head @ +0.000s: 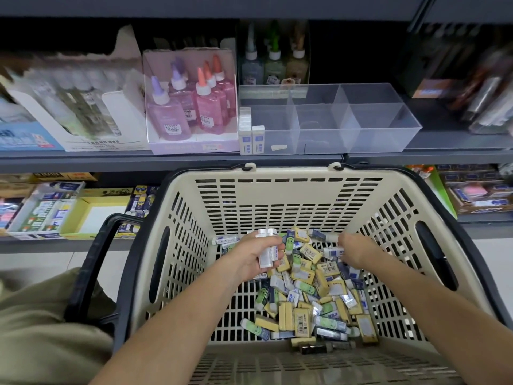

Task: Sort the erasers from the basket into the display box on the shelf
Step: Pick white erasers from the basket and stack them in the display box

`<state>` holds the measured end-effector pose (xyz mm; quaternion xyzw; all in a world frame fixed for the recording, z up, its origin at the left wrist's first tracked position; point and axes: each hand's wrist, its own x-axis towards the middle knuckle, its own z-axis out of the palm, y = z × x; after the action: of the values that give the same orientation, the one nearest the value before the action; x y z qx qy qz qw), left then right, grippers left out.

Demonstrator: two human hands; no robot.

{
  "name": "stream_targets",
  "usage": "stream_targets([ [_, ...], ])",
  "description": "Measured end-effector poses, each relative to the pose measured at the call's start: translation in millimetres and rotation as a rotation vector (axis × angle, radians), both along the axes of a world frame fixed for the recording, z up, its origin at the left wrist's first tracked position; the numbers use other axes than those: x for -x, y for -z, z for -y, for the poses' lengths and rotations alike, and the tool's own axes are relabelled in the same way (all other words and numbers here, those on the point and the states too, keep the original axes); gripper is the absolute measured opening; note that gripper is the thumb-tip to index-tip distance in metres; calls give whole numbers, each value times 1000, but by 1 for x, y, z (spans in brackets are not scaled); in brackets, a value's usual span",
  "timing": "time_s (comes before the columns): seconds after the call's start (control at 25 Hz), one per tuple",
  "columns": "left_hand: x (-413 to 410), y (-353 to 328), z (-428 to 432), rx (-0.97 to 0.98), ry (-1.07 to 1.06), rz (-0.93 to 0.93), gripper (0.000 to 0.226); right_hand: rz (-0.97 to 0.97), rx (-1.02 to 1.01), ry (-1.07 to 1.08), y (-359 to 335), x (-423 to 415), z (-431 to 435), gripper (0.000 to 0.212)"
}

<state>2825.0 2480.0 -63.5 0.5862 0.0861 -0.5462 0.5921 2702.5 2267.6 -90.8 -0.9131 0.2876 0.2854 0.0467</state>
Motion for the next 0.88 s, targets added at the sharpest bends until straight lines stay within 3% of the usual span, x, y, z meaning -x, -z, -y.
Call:
stream_targets([
  [0.16, 0, 1, -1, 5, -5, 16, 11, 190, -182, 102, -30, -10, 0, 7],
  [0.28, 2, -5, -1, 64, 17, -13, 23, 472, -730, 407, -61, -20, -24, 7],
  [0.4, 7, -14, 2, 256, 48, -91, 43, 521, -1127, 525, -76, -18, -60, 17],
  [0.48, 9, -16, 5, 312, 17, -70, 46, 543, -1135, 512, -79, -17, -74, 18],
  [0.6, 9, -15, 7, 268, -44, -7, 43, 656, -912, 445, -87, -17, -80, 7],
  [0.68, 9, -15, 6, 260, -43, -24, 41, 689, -815, 374, -89, -15, -81, 17],
  [0.8, 8, -19, 6, 274, -35, -41, 43, 633, -833, 246, -93, -14, -82, 10],
  [0.88, 6, -20, 6, 248, -53, -21, 42, 569, -878, 153, -94, -11, -79, 20],
])
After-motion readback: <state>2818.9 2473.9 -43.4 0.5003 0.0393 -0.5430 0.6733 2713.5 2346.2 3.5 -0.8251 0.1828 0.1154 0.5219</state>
